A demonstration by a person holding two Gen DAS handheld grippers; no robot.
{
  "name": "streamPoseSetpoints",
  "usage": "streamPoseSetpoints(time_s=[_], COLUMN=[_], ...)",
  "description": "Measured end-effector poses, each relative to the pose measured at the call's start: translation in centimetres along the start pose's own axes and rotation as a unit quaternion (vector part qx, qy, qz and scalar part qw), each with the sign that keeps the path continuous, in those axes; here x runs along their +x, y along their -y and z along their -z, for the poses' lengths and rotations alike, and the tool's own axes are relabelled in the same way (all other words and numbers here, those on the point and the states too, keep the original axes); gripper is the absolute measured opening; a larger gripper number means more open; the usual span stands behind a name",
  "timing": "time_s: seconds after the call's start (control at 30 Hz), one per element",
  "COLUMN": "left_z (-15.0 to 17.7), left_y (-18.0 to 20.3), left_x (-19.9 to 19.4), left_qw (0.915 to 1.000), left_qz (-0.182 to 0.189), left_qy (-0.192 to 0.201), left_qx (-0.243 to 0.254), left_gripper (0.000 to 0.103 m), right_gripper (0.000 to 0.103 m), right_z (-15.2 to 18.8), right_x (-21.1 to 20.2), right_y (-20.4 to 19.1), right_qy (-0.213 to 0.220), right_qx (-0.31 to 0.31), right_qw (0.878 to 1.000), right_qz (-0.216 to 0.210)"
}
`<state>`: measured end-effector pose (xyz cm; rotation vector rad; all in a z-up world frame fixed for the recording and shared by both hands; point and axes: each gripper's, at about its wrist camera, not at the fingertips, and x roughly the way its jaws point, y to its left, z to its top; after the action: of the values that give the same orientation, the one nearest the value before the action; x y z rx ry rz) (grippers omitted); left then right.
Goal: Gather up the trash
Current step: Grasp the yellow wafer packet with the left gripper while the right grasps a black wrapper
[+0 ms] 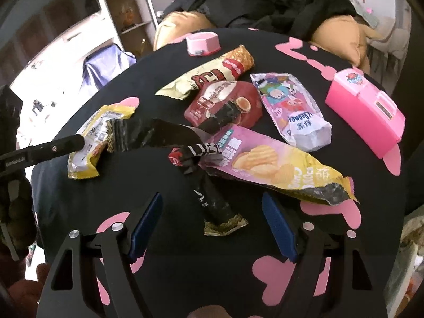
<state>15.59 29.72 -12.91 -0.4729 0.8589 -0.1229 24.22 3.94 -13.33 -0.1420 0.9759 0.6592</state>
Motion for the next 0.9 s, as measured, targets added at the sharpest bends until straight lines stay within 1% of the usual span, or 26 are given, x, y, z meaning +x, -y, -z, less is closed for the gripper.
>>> streamPoseSetpoints(time_s=[0.13,0.23,0.3,0.33,0.4,0.47,0.5,0.57,0.6,0.63,0.7,0.83,0.87,0.9], left_z=[0.0,0.0,0.0,0.0,0.1,0.1,0.1,0.1,0.1,0.2,0.2,0.3,0.3,0.3], left_y=[-0.2,-0.1,-0.1,-0.1,-0.1,-0.1,-0.1,-0.2,-0.2,-0.2,-0.3,-0.1,0.0,0.0], left_x=[0.0,-0.1,-0.1,-0.1,-0.2,-0.2,-0.2,-0.2,-0.3,-0.4,-0.3,-0.2,-0.1,-0.1], left_qw=[1.0000,1.0000,1.0000,0.9999,0.9999,1.0000,0.9999,0.9999,0.9999,0.9999,0.9999,0.9999,0.9999,0.9999], left_qz=[0.004,0.004,0.005,0.005,0.004,0.005,0.005,0.006,0.008,0.008,0.008,0.008,0.008,0.007], left_qy=[-0.003,-0.004,-0.004,-0.004,-0.004,-0.004,-0.004,-0.003,-0.003,-0.003,-0.004,-0.005,-0.006,-0.007], left_qx=[-0.006,-0.006,-0.008,-0.008,-0.008,-0.008,-0.008,-0.010,-0.012,-0.012,-0.013,-0.012,-0.012,-0.011], left_gripper=[0.032,0.032,0.032,0.032,0.032,0.032,0.032,0.032,0.032,0.032,0.032,0.032,0.032,0.032], right_gripper=[0.074,0.073,0.073,0.073,0.073,0.073,0.073,0.072,0.068,0.066,0.066,0.065,0.064,0.061], right_z=[-0.3,-0.1,0.1,0.3,0.3,-0.1,-0.4,-1.3,-1.6,-2.1,-2.2,-1.7,-1.6,-1.6], right_x=[0.1,0.0,-0.7,-1.2,-2.1,-2.7,-2.9,-2.9,-2.9,-2.8,-3.0,-2.9,-2.8,-2.6], right_y=[-0.2,-0.7,-1.2,-1.5,-2.0,-2.1,-2.0,-1.4,-1.2,-1.0,-0.7,-1.1,-1.3,-1.4], right_qy=[-0.017,-0.028,-0.007,0.009,0.036,0.057,0.063,0.062,0.060,0.058,0.058,0.055,0.052,0.051], right_qx=[0.001,-0.025,-0.049,-0.062,-0.083,-0.086,-0.083,-0.069,-0.061,-0.053,-0.047,-0.055,-0.058,-0.062], right_qw=[1.000,0.999,0.998,0.996,0.992,0.989,0.989,0.991,0.993,0.994,0.995,0.995,0.995,0.995], right_qz=[0.010,0.020,0.039,0.061,0.086,0.102,0.104,0.093,0.086,0.077,0.070,0.064,0.063,0.062])
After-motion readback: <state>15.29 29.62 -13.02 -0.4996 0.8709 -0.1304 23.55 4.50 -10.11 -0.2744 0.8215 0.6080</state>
